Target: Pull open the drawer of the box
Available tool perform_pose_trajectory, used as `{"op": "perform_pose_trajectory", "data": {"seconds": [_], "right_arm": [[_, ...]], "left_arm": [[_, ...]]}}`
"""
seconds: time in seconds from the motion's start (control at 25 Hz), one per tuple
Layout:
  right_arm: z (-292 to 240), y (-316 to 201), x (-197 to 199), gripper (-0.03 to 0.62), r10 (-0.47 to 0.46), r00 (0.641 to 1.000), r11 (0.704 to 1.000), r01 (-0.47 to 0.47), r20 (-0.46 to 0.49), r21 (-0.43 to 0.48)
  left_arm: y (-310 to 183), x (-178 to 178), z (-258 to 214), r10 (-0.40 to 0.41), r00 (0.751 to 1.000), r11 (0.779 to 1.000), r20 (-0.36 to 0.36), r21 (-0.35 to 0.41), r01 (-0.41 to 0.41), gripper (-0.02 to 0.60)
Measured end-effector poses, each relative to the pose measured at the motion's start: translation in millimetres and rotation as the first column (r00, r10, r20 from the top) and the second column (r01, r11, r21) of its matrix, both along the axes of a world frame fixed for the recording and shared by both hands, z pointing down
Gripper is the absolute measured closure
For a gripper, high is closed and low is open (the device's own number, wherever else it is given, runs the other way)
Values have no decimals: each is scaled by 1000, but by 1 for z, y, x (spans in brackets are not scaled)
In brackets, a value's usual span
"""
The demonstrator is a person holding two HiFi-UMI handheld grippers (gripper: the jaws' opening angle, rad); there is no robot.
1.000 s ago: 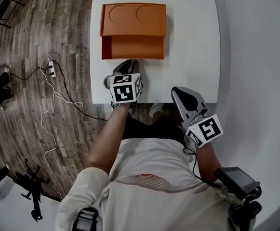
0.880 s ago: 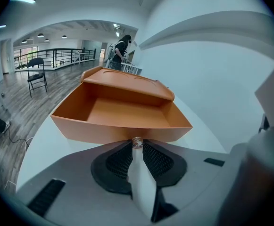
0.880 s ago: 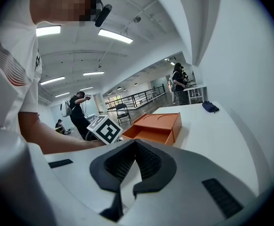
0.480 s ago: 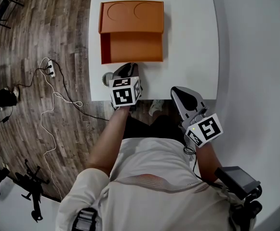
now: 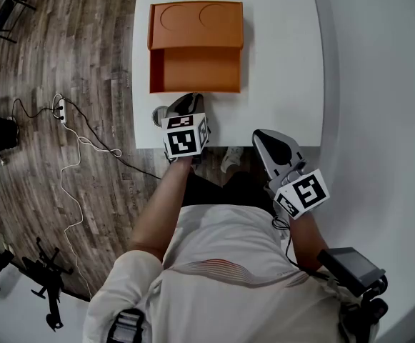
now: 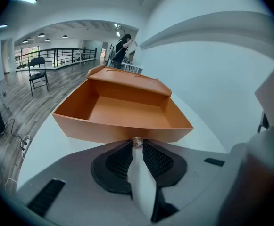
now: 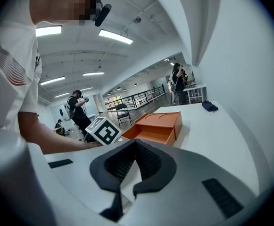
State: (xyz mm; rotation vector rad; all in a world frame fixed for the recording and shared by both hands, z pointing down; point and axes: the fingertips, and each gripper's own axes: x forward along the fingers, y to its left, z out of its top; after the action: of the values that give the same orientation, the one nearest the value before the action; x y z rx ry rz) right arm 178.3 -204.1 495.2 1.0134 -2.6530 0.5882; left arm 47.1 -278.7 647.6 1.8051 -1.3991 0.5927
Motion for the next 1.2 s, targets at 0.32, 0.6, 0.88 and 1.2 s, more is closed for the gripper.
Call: {"op": "perform_pose_trajectory", "data": {"seconds": [0.32,0.6,0.88,1.2], "right_arm": [[-2,-3,-1,591,5,1000,1000,-6,23,11],[-23,-4,6,591,-17,997,998,13,71,62],[-56,-12,31,591,-49,993,991,35,108,132],[-118,-4,27,591,-25,990,972,-7,135,236]], "left_arm": [[2,-2,-3,18,1000,1000,8,14,-18,491],[12,-14,-65,15,1000,987,-1,160,-15,491],[18,-9,-182,10,1000,903,22,430,-18,569],[51,-12,-309,57,998,732,-1,680,-41,571]]}}
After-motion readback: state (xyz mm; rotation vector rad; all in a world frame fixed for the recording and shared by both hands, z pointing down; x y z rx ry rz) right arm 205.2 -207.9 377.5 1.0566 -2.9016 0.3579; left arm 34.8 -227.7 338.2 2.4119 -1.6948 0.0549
